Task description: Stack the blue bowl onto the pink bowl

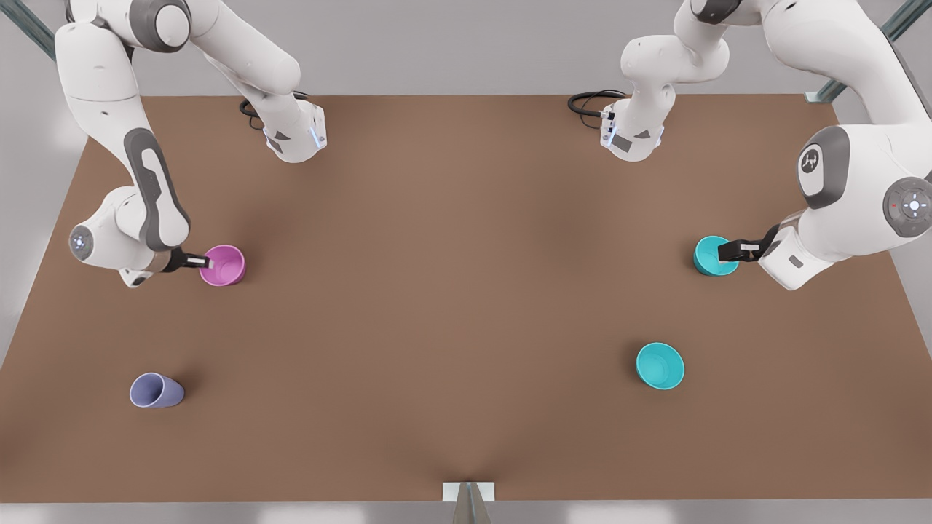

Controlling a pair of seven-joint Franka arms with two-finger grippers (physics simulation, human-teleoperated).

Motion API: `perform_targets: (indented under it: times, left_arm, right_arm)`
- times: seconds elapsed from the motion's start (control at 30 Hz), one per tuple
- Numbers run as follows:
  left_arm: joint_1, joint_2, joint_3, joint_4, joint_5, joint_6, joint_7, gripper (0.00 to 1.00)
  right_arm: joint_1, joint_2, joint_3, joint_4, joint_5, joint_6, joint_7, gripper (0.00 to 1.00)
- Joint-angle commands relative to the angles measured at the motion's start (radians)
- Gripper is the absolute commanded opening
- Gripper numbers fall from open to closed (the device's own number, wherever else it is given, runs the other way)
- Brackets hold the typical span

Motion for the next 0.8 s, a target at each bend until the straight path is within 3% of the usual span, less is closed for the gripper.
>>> perform_targets:
  times: [0.0, 0.03, 0.1, 0.13, 0.23, 0.37, 0.47, 0.53, 0.57, 0.67, 0.73, 0.77]
  left_arm:
    - [0.000, -0.001, 0.000, 0.000, 0.001, -0.001, -0.003, 1.00]
    - [0.000, -0.001, 0.000, 0.000, 0.001, -0.001, -0.003, 1.00]
    - [0.000, -0.001, 0.000, 0.000, 0.001, -0.001, -0.003, 1.00]
    - [0.000, -0.002, 0.000, 0.000, 0.001, -0.001, -0.003, 1.00]
    - [0.000, -0.002, 0.000, -0.003, 0.001, -0.006, -0.004, 1.00]
    - [0.000, -0.001, 0.001, -0.004, 0.001, -0.009, -0.004, 1.00]
    - [0.000, 0.002, 0.000, -0.004, 0.001, -0.007, -0.004, 1.00]
    - [0.000, 0.002, 0.000, -0.003, 0.001, -0.009, -0.007, 1.00]
    - [0.000, 0.004, 0.000, -0.004, 0.001, -0.007, -0.007, 1.00]
    - [0.014, 0.062, 0.021, -0.010, 0.001, 0.022, -0.004, 1.00]
    - [0.028, 0.123, 0.112, -0.024, -0.001, 0.098, 0.013, 1.00]
    - [0.038, 0.108, 0.127, -0.114, -0.001, 0.190, 0.016, 1.00]
  right_arm:
    - [0.008, -0.006, 0.027, 0.026, -0.005, -0.072, 0.048, 0.21]
    - [0.008, -0.018, 0.074, 0.054, 0.019, -0.121, 0.048, 0.21]
    - [0.011, -0.035, 0.297, 0.123, 0.130, -0.174, 0.170, 0.21]
    - [0.057, -0.012, 0.366, 0.187, 0.219, -0.167, 0.230, 0.21]
    - [0.261, 0.104, 0.366, 0.404, 0.231, -0.164, 0.569, 0.21]
    - [0.491, 0.320, 0.349, 0.681, 0.211, -0.136, 0.879, 0.21]
    - [0.753, 0.481, 0.190, 0.894, 0.209, -0.095, 1.074, 0.21]
    - [0.848, 0.587, 0.139, 1.030, 0.209, -0.095, 1.178, 0.21]
    - [0.916, 0.624, 0.068, 1.071, 0.211, -0.096, 1.195, 0.21]
    - [0.970, 0.675, 0.030, 1.128, 0.209, -0.096, 1.236, 0.21]
    - [0.997, 0.693, 0.013, 1.143, 0.209, -0.096, 1.238, 0.21]
    - [0.999, 0.693, 0.010, 1.143, 0.209, -0.096, 1.238, 0.21]
